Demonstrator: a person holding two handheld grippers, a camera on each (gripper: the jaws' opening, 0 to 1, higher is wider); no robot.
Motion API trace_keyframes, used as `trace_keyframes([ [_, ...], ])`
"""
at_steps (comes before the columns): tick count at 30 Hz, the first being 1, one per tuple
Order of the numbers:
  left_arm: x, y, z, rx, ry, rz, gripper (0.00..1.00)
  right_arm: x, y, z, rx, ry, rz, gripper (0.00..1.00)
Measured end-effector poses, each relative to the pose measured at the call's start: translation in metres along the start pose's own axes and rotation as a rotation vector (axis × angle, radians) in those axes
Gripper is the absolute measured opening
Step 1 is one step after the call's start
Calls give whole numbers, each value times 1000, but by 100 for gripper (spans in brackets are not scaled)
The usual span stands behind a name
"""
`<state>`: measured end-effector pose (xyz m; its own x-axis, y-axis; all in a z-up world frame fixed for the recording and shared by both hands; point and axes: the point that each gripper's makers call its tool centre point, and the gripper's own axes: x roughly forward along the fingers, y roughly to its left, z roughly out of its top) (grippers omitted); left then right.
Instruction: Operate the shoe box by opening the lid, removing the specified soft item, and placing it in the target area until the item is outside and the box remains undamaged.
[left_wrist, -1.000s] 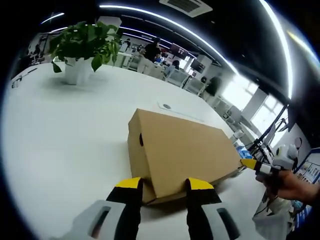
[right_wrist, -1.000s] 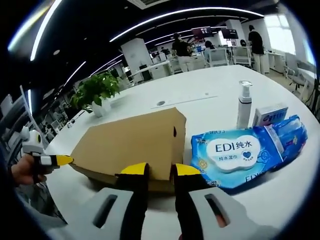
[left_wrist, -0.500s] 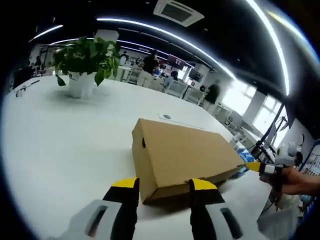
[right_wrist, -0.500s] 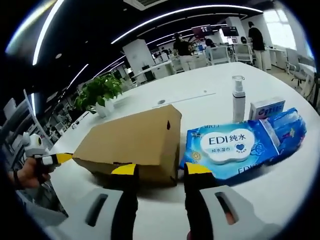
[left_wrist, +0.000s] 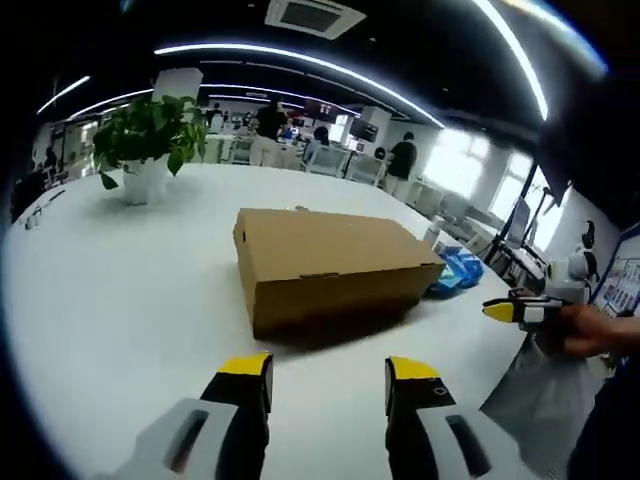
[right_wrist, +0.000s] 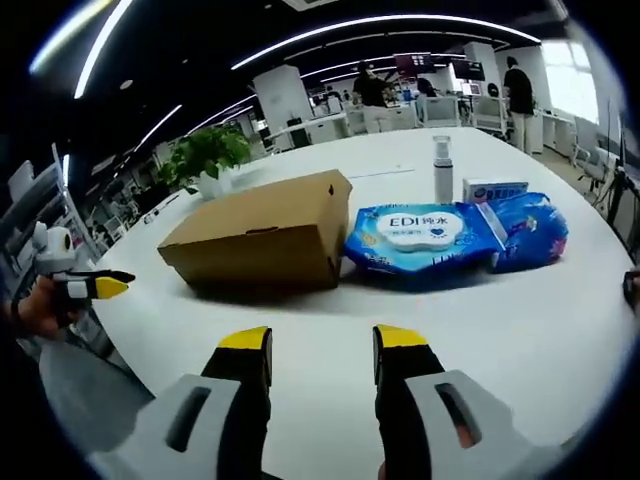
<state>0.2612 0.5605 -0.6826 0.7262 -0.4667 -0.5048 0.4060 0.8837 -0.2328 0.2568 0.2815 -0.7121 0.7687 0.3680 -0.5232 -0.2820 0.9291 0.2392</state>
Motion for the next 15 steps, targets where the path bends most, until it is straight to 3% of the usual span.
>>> trace_keyframes([
  [4, -3, -6, -11, 58, 35, -2, 48, -2, 11, -3, -142, 42, 2, 38],
  [6, -5, -7, -22, 86, 73, -6, 48, -2, 14, -3, -161, 35, -3, 38],
  [10, -8, -6, -18, 76, 54, -2, 49, -3, 17, -6, -166, 44, 9, 39],
  [13, -4, -3, -26, 83, 86, 1, 49, -2, 21, 2, -151, 8, 18, 41],
  [15, -5, -6, -23, 77, 77, -7, 49, -3, 20, 5, -152, -2, 17, 41],
])
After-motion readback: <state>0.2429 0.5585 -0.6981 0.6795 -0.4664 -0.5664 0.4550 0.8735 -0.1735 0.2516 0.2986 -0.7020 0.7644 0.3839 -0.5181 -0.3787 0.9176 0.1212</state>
